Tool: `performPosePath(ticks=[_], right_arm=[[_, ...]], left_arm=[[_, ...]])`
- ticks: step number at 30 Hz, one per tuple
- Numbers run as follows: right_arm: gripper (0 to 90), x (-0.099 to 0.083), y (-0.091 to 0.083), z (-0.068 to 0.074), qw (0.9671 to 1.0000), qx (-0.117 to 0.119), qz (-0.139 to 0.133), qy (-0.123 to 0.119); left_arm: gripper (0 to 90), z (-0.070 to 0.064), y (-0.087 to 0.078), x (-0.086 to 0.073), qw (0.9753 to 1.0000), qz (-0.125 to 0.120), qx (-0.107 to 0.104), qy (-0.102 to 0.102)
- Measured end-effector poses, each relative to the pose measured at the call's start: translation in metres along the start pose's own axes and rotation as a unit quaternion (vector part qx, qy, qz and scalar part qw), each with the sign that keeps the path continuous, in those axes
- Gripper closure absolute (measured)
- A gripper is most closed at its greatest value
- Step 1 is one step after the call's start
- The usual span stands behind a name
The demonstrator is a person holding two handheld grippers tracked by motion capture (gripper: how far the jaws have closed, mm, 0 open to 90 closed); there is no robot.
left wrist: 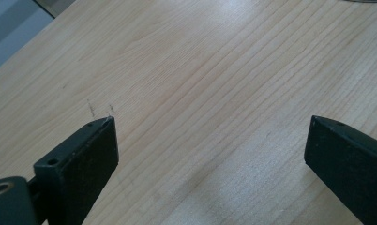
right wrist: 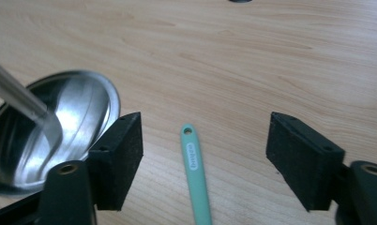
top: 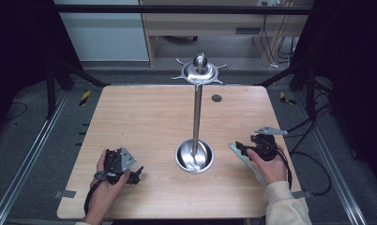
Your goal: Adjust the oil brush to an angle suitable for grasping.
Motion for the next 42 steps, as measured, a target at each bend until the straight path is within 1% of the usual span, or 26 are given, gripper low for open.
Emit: performPosePath(ticks=[1, 2, 3, 6, 9, 10, 11, 12, 13, 14, 15, 16, 19, 21, 22, 24, 27, 28, 29, 34, 35, 36, 37, 38, 40, 42], right_arm=[[30.8, 0.000, 0.002, 0.003, 0.9999, 0.000, 0.004, -0.011], [30.8, 0.000, 0.002, 0.003, 0.9999, 0.000, 0.004, -0.011], [37.3, -0.001, 0.005, 0.010, 0.9995, 0.003, 0.014, -0.029], [42.0, -0.003, 0.008, 0.017, 0.9980, 0.004, 0.025, -0.059], [48.2, -0.004, 0.009, 0.022, 0.9964, 0.011, 0.030, -0.079], [48.2, -0.004, 0.009, 0.022, 0.9964, 0.011, 0.030, -0.079], [50.2, -0.004, 0.010, 0.024, 0.9956, 0.014, 0.033, -0.087], [52.9, -0.005, 0.011, 0.029, 0.9937, 0.023, 0.037, -0.103], [54.7, -0.005, 0.012, 0.032, 0.9927, 0.028, 0.041, -0.110], [56.4, -0.006, 0.013, 0.035, 0.9909, 0.030, 0.043, -0.124], [56.4, -0.006, 0.013, 0.035, 0.9909, 0.030, 0.043, -0.124], [59.7, -0.007, 0.015, 0.038, 0.9876, 0.029, 0.048, -0.147], [68.2, -0.008, 0.020, 0.037, 0.9849, 0.023, 0.059, -0.161], [76.5, -0.009, 0.023, 0.034, 0.9848, 0.014, 0.070, -0.158], [78.6, -0.010, 0.025, 0.033, 0.9848, 0.010, 0.078, -0.155], [83.5, -0.012, 0.028, 0.030, 0.9838, 0.001, 0.093, -0.153], [88.5, -0.015, 0.032, 0.028, 0.9826, -0.009, 0.106, -0.152], [88.5, -0.015, 0.032, 0.028, 0.9826, -0.009, 0.106, -0.152], [90.0, -0.016, 0.034, 0.026, 0.9818, -0.014, 0.113, -0.152], [90.0, -0.017, 0.039, 0.025, 0.9803, -0.017, 0.124, -0.153], [90.0, -0.018, 0.040, 0.024, 0.9798, -0.019, 0.127, -0.154], [90.0, -0.019, 0.042, 0.023, 0.9785, -0.022, 0.134, -0.155], [90.0, -0.020, 0.043, 0.022, 0.9786, -0.023, 0.136, -0.153], [90.0, -0.020, 0.043, 0.022, 0.9778, -0.025, 0.140, -0.154], [90.0, -0.020, 0.044, 0.022, 0.9778, -0.023, 0.140, -0.154], [90.0, -0.021, 0.044, 0.022, 0.9771, -0.023, 0.143, -0.156]], left_arm=[[2.8, 0.000, 0.000, 0.000, 1.0000, 0.001, 0.000, 0.000], [2.8, 0.000, 0.000, 0.000, 1.0000, 0.001, 0.000, 0.000], [2.7, 0.000, 0.000, 0.000, 1.0000, 0.000, 0.001, 0.000], [2.7, -0.001, 0.000, 0.000, 1.0000, 0.001, 0.000, 0.001], [2.7, 0.000, 0.000, 0.000, 1.0000, 0.001, 0.001, 0.001], [2.7, 0.000, 0.000, 0.000, 1.0000, 0.001, 0.001, 0.001], [2.7, 0.000, 0.000, 0.000, 1.0000, 0.001, 0.000, 0.001], [2.7, 0.000, 0.000, 0.000, 1.0000, 0.000, 0.002, 0.001], [2.7, 0.000, 0.000, 0.000, 1.0000, 0.000, 0.002, 0.001], [2.7, 0.000, 0.000, 0.000, 1.0000, 0.001, 0.001, 0.001], [2.7, 0.000, 0.000, 0.000, 1.0000, 0.001, 0.001, 0.001], [2.7, 0.000, 0.000, 0.000, 1.0000, 0.000, 0.001, 0.002], [2.7, -0.001, 0.000, 0.001, 1.0000, 0.000, 0.001, 0.001], [2.7, -0.001, 0.000, 0.001, 1.0000, 0.000, 0.001, 0.001], [2.7, -0.001, 0.000, 0.001, 1.0000, 0.000, 0.001, 0.001], [2.7, -0.001, 0.000, 0.001, 1.0000, 0.000, 0.001, 0.002], [2.7, -0.001, 0.001, 0.001, 1.0000, 0.000, 0.001, 0.003], [2.7, -0.001, 0.001, 0.001, 1.0000, 0.000, 0.001, 0.003], [2.7, -0.002, 0.001, 0.001, 1.0000, 0.000, 0.000, 0.003], [2.7, -0.002, 0.000, 0.001, 1.0000, 0.000, 0.000, 0.003], [2.7, -0.002, 0.000, 0.001, 1.0000, 0.000, 0.000, 0.004], [2.7, -0.002, 0.000, 0.001, 1.0000, 0.000, 0.000, 0.004], [2.8, -0.002, 0.000, 0.001, 1.0000, 0.000, 0.000, 0.004], [2.7, -0.002, 0.001, 0.001, 1.0000, 0.000, 0.000, 0.004], [2.7, -0.002, 0.001, 0.001, 1.0000, 0.001, 0.000, 0.004], [2.7, -0.002, 0.001, 0.001, 1.0000, 0.000, 0.000, 0.005]])
Point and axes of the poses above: each handheld gripper's, and its own axes: y roughly forward along the jaws, x roughly out of its top, z roughly to its left, the point moved 3 cm from there along y, roughly forward along the jaws, and after that the axes turned 4 degrees about y, right-handed, at the moved point
